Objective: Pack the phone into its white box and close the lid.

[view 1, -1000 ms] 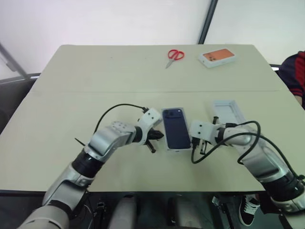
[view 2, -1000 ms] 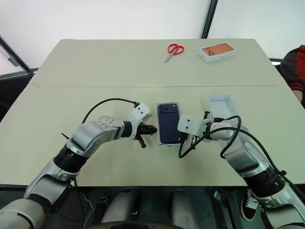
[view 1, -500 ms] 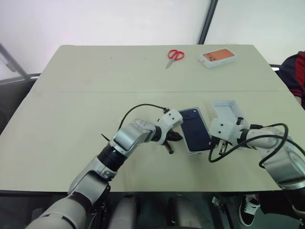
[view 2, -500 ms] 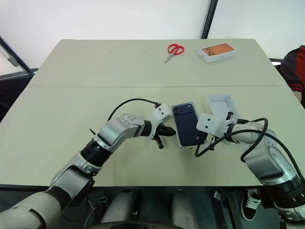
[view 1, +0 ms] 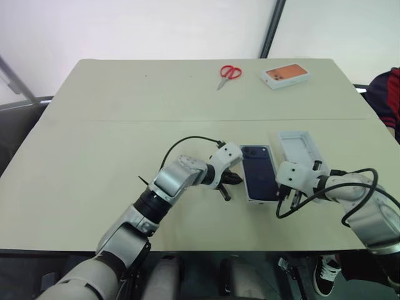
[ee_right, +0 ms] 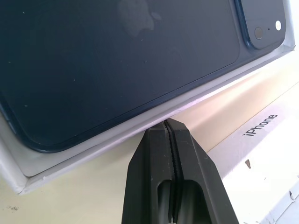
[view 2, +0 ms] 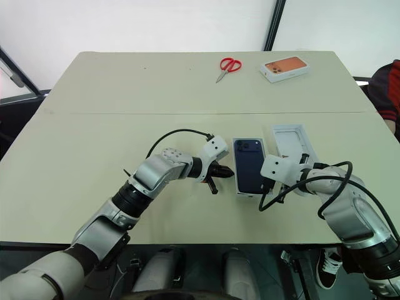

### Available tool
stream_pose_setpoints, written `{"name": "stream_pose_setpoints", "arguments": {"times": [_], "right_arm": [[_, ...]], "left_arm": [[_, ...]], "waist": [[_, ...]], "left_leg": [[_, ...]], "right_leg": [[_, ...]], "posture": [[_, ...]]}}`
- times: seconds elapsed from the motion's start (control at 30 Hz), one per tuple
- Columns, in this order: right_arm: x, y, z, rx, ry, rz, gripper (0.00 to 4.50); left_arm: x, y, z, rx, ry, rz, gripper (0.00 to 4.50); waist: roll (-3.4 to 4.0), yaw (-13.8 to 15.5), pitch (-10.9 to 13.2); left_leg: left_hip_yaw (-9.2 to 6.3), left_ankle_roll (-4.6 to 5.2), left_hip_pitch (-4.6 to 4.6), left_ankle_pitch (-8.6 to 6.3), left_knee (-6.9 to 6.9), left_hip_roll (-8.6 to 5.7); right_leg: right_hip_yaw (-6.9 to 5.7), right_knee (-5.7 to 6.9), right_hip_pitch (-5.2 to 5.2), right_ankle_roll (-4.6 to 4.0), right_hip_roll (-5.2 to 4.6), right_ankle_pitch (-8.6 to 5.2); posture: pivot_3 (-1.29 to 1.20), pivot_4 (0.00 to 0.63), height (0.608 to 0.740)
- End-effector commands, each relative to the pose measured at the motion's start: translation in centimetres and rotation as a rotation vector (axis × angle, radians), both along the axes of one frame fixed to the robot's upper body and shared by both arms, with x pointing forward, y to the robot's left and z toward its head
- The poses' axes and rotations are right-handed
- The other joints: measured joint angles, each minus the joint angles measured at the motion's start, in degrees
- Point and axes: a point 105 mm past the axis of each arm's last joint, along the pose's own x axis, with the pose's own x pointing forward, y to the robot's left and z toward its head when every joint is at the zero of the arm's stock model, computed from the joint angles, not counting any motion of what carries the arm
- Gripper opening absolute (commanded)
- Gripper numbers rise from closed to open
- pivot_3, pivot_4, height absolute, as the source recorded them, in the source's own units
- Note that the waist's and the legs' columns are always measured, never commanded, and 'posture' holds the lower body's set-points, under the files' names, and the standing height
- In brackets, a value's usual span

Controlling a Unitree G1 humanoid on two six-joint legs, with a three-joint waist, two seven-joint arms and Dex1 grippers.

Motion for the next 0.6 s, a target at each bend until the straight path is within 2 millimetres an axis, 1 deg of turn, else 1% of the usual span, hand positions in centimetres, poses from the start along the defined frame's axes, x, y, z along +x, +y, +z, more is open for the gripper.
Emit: {"name": "stream_pose_setpoints", "arguments": {"times": [0.03,0.17,0.2,0.23,0.3,0.37,0.4,0.43,0.47,0.53,0.6], "right_arm": [[0.2,0.3,1.0,-0.003,-0.037,0.039,0.0],[0.2,-0.3,1.9,0.024,-0.022,0.014,0.0],[0.2,-0.4,2.2,0.04,-0.02,0.003,0.25],[0.3,-0.5,2.4,0.051,-0.02,-0.005,0.54],[0.1,-0.9,4.0,0.093,-0.039,-0.014,1.31],[0.3,-0.8,5.7,0.181,-0.068,-0.037,2.38],[0.4,-0.7,6.2,0.213,-0.077,-0.046,2.8],[0.7,-0.9,6.6,0.248,-0.07,-0.076,3.36],[0.8,-1.0,6.8,0.266,-0.063,-0.096,3.36],[1.4,-1.8,6.6,0.306,-0.02,-0.2,3.36],[2.8,-2.9,5.9,0.36,0.013,-0.358,3.36]], "left_arm": [[-0.6,-1.4,1.4,-0.055,-0.03,-0.052,0.05],[0.0,-0.8,1.6,-0.059,-0.036,-0.023,0.05],[0.1,-0.5,1.8,-0.063,-0.038,-0.014,0.01],[0.2,-0.4,1.8,-0.066,-0.039,-0.008,0.0],[0.7,1.1,2.6,-0.094,-0.045,0.028,0.0],[0.9,2.5,3.3,-0.121,-0.065,0.05,0.0],[1.0,2.9,3.5,-0.129,-0.073,0.053,0.0],[0.9,3.8,3.8,-0.145,-0.092,0.053,0.0],[0.9,4.3,4.1,-0.155,-0.104,0.052,0.0],[0.6,5.8,4.6,-0.172,-0.148,0.042,0.0],[0.2,7.0,5.4,-0.223,-0.23,0.018,0.0]], "waist": [[0.0,0.0,0.0],[0.0,0.0,0.0],[0.0,0.0,0.0],[0.0,-0.1,0.0],[0.02,-0.1,0.0],[0.04,-0.5,0.0],[0.09,-0.6,0.0],[0.1,-0.8,0.0],[0.1,-0.9,0.0],[0.11,-1.2,0.0],[0.11,-1.3,0.0]], "left_leg": [[0.0,0.0,0.0,0.0,0.0,0.0],[0.0,0.0,0.0,0.0,0.0,0.01],[0.0,0.0,0.0,0.0,0.0,0.01],[0.0,0.0,0.0,0.0,0.0,0.02],[0.0,0.0,0.0,0.0,0.0,0.03],[0.0,0.0,0.0,0.0,-0.01,0.08],[0.01,0.0,0.0,0.0,-0.01,0.15],[0.01,0.0,0.03,0.0,-0.02,0.19],[0.01,0.0,0.05,0.0,-0.03,0.19],[0.0,0.0,0.05,0.0,-0.04,0.21],[0.0,0.0,0.03,0.0,-0.04,0.21]], "right_leg": [[0.0,0.0,0.0,0.0,0.0,0.0],[0.0,0.0,-0.01,0.0,0.0,0.0],[0.0,0.01,-0.01,0.0,0.0,0.0],[0.0,0.01,-0.02,0.0,0.01,0.0],[0.0,0.02,-0.02,0.0,0.01,0.0],[0.0,0.02,-0.03,0.0,0.02,0.0],[0.02,0.04,-0.05,0.0,0.04,0.0],[0.02,0.06,-0.04,0.0,0.06,0.0],[0.01,0.08,-0.03,0.0,0.08,0.0],[0.01,0.07,-0.03,0.0,0.07,0.0],[0.02,0.06,-0.03,0.0,0.04,0.0]], "posture": [[0.0,0.15,0.74],[0.0,0.15,0.74],[0.0,0.15,0.74],[0.0,0.15,0.74],[0.0,0.15,0.74],[0.0,0.15,0.74],[0.0,0.15,0.74],[0.0,0.15,0.74],[0.0,0.15,0.74],[0.0,0.15,0.74],[0.0,0.15,0.74]]}}
